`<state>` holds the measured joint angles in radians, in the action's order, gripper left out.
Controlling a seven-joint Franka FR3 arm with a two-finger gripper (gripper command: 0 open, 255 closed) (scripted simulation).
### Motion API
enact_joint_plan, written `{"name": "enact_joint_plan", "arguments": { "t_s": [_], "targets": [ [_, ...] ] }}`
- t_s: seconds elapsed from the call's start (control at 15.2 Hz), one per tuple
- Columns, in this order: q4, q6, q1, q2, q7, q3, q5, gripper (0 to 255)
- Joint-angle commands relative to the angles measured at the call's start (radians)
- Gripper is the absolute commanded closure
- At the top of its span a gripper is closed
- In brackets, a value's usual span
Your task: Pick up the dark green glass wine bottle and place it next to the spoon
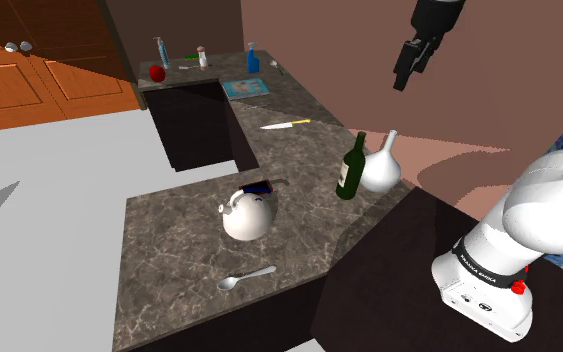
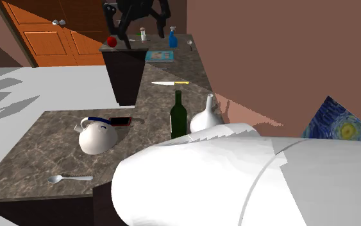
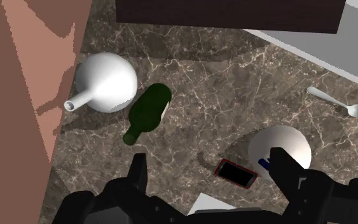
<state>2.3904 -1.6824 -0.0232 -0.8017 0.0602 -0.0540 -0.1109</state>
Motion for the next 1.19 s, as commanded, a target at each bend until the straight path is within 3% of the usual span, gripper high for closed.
{"name": "enact_joint_plan", "arguments": {
  "t_s": [0.0, 0.59, 1.12],
  "targets": [
    [0.0, 0.0, 0.0, 0.0, 0.0, 0.0, 0.0, 0],
    [0.112, -0.286, -0.04, 0.182, 0.081, 0.117, -0.039, 0],
    [0.118, -0.537, -0.063, 0.437, 0.166, 0.216, -0.04, 0]
  ]
}}
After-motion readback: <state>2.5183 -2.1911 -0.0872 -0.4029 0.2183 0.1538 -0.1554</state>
